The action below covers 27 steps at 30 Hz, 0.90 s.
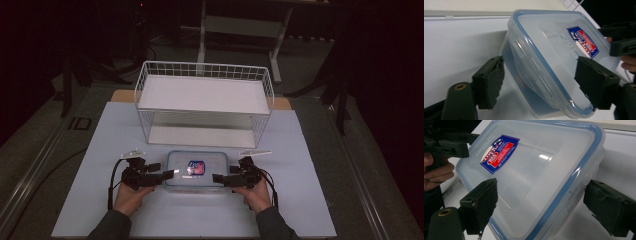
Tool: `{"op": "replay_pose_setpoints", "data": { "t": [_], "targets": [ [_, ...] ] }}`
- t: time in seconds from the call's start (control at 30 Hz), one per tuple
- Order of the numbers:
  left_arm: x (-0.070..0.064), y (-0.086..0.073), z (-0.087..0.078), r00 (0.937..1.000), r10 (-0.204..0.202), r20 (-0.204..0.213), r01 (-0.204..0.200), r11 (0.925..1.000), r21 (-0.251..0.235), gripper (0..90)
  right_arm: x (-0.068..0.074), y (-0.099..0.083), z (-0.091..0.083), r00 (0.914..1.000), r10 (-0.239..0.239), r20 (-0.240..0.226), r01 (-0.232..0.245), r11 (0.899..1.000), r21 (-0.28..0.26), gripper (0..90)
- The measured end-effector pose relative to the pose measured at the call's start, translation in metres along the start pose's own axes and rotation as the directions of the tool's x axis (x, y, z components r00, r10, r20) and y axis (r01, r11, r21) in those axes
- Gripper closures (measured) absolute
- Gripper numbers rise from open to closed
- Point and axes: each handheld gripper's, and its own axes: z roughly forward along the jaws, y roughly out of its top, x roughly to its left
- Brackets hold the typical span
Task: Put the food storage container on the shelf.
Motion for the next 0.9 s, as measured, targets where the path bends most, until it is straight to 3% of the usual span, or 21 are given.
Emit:
{"op": "replay_pose_setpoints", "data": {
  "t": [0.1, 0.17, 0.27, 0.4, 0.53, 0.63, 0.8, 0.9],
  "targets": [
    [-0.001, 0.000, 0.004, 0.9988, -0.006, 0.049, 0.005, 0.9998, 0.020, 27.2, -0.002, 0.000, 0.001, 0.9997, 0.022, -0.013, -0.022, 1.000, 0.004, 12.5],
    [-0.005, 0.000, 0.007, 0.9993, 0.000, 0.038, -0.001, 0.9998, 0.022, 25.1, -0.006, -0.001, 0.003, 0.9964, 0.066, -0.054, -0.065, 0.998, 0.022, 11.8],
    [-0.001, 0.000, 0.006, 0.9983, -0.028, 0.051, 0.027, 0.9995, 0.019, 26.1, -0.005, -0.001, 0.004, 0.9963, 0.066, -0.055, -0.065, 0.998, 0.027, 12.9],
    [0.002, 0.000, 0.002, 0.9975, -0.045, 0.054, 0.045, 0.9990, 0.000, 34.2, -0.009, -0.003, 0.000, 0.9930, 0.087, -0.080, -0.085, 0.996, 0.030, 18.2],
    [0.006, -0.002, -0.004, 0.9934, -0.080, 0.082, 0.082, 0.9963, -0.023, 46.5, -0.013, -0.007, -0.006, 0.9835, 0.137, -0.118, -0.134, 0.990, 0.033, 26.0],
    [0.003, -0.004, -0.008, 0.9939, -0.077, 0.079, 0.080, 0.9963, -0.033, 50.6, -0.016, -0.009, -0.011, 0.9758, 0.167, -0.141, -0.166, 0.986, 0.018, 33.1],
    [0.002, -0.008, -0.014, 0.9901, -0.102, 0.097, 0.106, 0.9935, -0.041, 56.2, -0.015, -0.012, -0.016, 0.9764, 0.152, -0.153, -0.154, 0.988, 0.001, 38.4],
    [0.000, -0.010, -0.016, 0.9912, -0.094, 0.094, 0.098, 0.9945, -0.038, 56.1, -0.014, -0.014, -0.020, 0.9748, 0.145, -0.170, -0.150, 0.989, -0.017, 41.4]
  ]
}}
